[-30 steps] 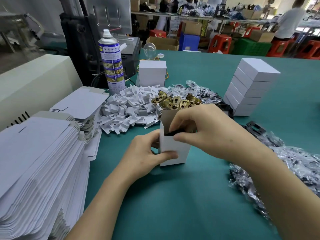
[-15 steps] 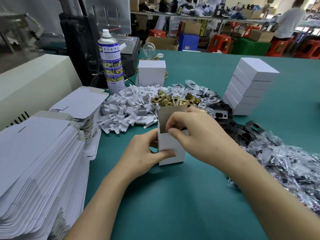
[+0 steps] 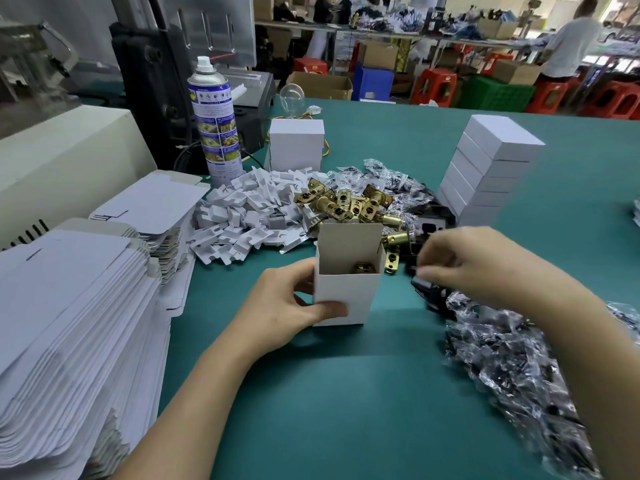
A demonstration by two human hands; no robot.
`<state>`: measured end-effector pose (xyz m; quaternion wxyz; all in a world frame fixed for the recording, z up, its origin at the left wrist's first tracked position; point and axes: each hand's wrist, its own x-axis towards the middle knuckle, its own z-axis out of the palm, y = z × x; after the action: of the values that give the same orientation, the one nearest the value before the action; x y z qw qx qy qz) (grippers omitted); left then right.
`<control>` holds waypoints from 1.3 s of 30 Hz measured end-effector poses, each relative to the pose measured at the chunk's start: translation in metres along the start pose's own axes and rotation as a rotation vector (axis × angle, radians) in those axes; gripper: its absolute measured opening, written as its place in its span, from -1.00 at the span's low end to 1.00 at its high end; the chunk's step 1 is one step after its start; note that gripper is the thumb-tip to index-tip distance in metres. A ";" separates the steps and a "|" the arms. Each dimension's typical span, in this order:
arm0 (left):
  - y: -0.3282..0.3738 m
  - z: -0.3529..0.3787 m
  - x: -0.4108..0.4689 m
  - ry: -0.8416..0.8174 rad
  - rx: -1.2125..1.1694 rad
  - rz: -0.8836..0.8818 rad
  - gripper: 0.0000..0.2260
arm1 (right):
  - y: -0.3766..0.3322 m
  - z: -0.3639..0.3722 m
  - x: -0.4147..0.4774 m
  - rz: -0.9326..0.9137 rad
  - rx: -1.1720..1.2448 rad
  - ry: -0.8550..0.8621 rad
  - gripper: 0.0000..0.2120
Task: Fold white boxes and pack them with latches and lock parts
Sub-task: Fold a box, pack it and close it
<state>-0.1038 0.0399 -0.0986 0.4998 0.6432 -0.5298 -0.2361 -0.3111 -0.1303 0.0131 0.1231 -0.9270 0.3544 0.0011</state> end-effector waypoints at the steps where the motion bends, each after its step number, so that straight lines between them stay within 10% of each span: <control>1: 0.001 0.000 0.000 -0.001 -0.005 0.002 -0.65 | 0.004 0.002 -0.001 0.043 -0.088 -0.055 -0.89; 39: 0.002 0.001 -0.001 -0.003 0.006 -0.019 -0.62 | 0.023 0.016 0.011 -0.213 -0.568 -0.310 -0.83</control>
<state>-0.1056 0.0407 -0.0973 0.4948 0.6493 -0.5252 -0.2403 -0.3164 -0.1499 -0.0088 -0.0881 -0.9449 0.2180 0.2277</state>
